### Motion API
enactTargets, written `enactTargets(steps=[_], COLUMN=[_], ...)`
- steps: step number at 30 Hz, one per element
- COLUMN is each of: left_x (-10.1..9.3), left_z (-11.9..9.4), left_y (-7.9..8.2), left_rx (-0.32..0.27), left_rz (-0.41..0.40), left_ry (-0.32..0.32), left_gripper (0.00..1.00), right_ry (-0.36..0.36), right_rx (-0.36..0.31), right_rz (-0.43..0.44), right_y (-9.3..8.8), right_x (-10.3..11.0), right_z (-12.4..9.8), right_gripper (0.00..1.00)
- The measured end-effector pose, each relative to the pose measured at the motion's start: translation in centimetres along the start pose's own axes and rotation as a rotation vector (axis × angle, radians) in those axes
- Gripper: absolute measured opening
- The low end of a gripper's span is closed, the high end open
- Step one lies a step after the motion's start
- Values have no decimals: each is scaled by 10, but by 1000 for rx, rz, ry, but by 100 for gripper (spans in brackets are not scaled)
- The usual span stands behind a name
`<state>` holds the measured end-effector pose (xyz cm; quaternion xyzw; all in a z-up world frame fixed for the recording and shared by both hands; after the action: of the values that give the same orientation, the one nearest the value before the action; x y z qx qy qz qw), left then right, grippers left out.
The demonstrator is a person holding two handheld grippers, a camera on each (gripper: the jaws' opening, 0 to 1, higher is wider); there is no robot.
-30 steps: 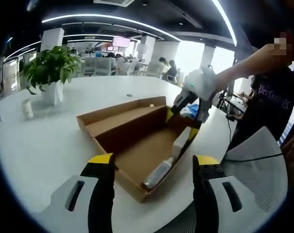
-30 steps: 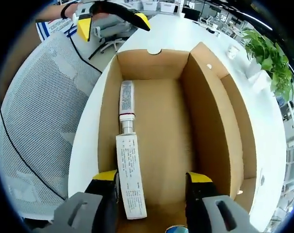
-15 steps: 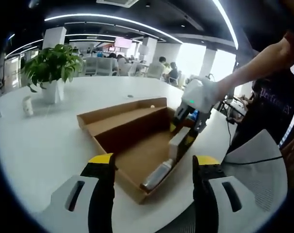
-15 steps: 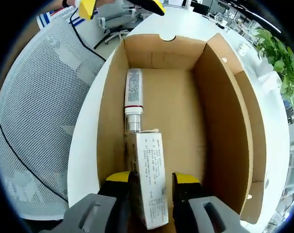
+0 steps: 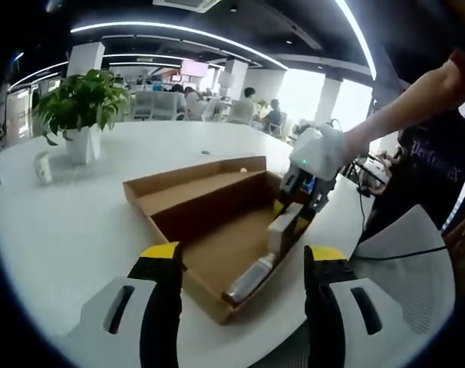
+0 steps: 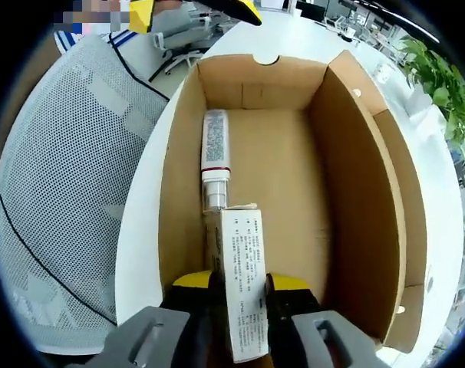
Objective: Operate the shoe box by opening the lid, removing the specified soft item, and placing it in the target area until the item is outside and the box remains undamaged.
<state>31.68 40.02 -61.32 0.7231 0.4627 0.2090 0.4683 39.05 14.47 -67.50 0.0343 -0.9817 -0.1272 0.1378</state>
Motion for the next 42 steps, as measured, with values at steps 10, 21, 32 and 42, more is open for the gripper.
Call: enactTargets(steps=[10,21,32,42], left_x=[-3,1,1,-4], left_z=[3,-1,-2,1], left_y=[-1,-6,-5,-4], left_rx=[8,17,21,22], left_rz=[5,-3,-1,10], left_ry=[-11,0,4,-6], left_gripper=[63,63,63,63], right_ry=[53,37,9,-36], right_rx=[54,6,-32,-72], right_rz=[-14,5,3,5], right_y=[3,0,5,10], right_x=[5,6,8,7], right_z=[19,16,7,-13], right_gripper=[21,18,18,17])
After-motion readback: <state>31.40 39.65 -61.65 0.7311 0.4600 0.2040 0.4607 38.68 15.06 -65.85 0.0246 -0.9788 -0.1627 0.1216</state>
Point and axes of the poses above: the point that each gripper's makers call its tool centre point, and the gripper's own axes: z roughly forward along the fingers, x roughly to its left, y roughly out of its top, the point moved 9 cm from there along -z, roughly backward along the fingers, and after that the axes turned 14 degrees about y, right-handed, at the moved point
